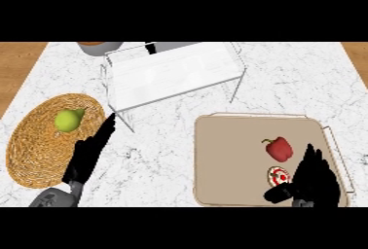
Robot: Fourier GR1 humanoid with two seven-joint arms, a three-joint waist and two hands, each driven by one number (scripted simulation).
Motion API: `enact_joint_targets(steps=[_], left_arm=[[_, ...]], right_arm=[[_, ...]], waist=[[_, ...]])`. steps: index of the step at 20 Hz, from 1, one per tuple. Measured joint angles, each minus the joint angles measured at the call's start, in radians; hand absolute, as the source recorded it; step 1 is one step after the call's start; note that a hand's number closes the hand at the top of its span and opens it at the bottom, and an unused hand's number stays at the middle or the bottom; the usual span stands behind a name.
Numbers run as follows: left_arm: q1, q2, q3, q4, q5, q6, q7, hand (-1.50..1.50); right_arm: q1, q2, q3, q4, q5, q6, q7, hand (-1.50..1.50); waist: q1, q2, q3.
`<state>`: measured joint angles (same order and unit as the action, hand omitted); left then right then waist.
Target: Pick the cupcake from the tray and place it in the tiered shelf
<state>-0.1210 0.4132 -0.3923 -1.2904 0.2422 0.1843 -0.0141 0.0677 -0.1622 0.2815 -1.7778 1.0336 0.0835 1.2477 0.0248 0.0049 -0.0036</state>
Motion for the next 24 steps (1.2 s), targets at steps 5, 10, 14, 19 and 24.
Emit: enact_joint_targets(steps=[5,10,14,19,24], left_arm=[[0.018,-0.002,0.006,-0.011,-0.004,-0.002,0.001,0.0],[0.043,-0.006,0.013,-0.006,-0.011,-0.009,-0.019,0.0],[0.042,-0.003,0.026,-0.017,-0.015,-0.014,-0.009,0.0],[0.055,0.009,0.045,-0.04,-0.013,-0.032,0.002,0.0],[0.06,0.0,0.061,-0.038,-0.025,-0.039,0.001,0.0]], right_arm=[[-0.03,0.096,-0.02,0.06,0.086,0.044,-0.001,-1.5],[-0.06,0.136,-0.046,0.094,0.121,0.084,-0.007,-1.5],[-0.07,0.147,-0.066,0.118,0.134,0.105,-0.021,-1.5],[-0.072,0.152,-0.098,0.148,0.133,0.112,-0.04,-1.5],[-0.067,0.156,-0.117,0.177,0.125,0.105,-0.065,1.5]], waist=[[-0.009,-0.003,0.001],[-0.015,-0.004,0.002],[-0.018,-0.004,0.003],[-0.02,-0.005,0.003],[-0.021,-0.006,0.002]])
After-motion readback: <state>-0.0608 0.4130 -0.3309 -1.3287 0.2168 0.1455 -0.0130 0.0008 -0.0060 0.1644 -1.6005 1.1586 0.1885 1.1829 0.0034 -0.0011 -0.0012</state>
